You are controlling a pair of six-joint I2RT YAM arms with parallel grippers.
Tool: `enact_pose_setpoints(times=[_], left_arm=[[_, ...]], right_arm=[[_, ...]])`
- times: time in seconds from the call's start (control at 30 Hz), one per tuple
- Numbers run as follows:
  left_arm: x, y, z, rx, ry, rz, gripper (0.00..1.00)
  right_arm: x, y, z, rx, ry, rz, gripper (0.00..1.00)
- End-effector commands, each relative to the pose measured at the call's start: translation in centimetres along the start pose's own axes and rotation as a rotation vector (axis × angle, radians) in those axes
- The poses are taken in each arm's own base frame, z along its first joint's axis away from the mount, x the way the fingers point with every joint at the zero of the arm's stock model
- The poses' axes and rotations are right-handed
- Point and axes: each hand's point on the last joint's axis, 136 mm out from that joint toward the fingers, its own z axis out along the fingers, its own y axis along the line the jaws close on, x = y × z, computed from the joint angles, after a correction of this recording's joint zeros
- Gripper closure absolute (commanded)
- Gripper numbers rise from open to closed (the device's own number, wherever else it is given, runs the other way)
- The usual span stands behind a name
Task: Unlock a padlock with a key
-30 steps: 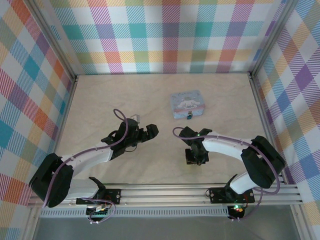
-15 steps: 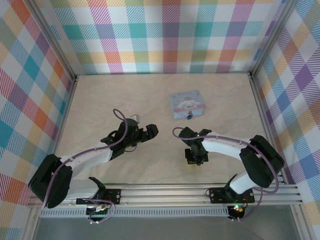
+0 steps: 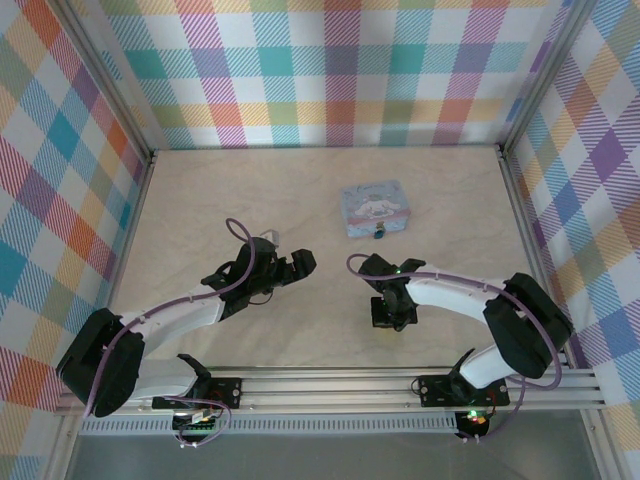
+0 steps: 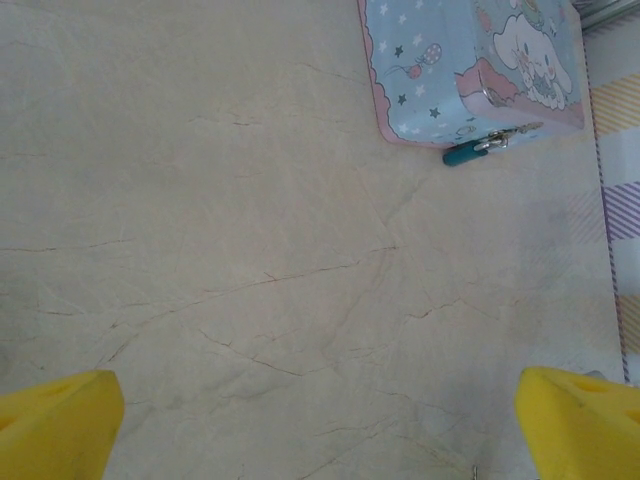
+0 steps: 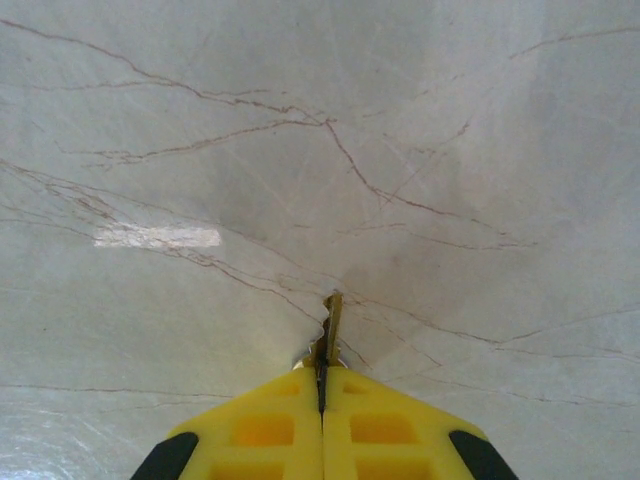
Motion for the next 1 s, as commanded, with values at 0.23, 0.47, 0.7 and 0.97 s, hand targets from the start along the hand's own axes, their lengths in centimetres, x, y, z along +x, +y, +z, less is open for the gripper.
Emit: enact_pose_setpoints(times=[0.23, 0.47, 0.7, 0.97], left_arm=[[-1.6, -4.0, -1.7, 0.136, -0.041, -0.086, 0.0], [-1.7, -6.1, -2.2, 0.229, -0.012, -0.178, 0.0], [-1.7, -8.7, -2.8, 0.307, 0.059, -0.24, 0.04], [-1.0, -11.4, -2.8, 0.391, 0.145, -0.359, 0.13]], right_arm=[[-1.4, -0.5, -2.4, -0.03, -0.163, -0.042, 1.0], [-3.7, 1.2, -5.9, -0.158, -0.342, -0.067, 1.0], [-6.5, 4.1, -12.3, -0.368, -0.636, -0.153, 1.0], [-7.9, 6.5, -18.5, -0.484, -0.875, -0.339, 1.0]])
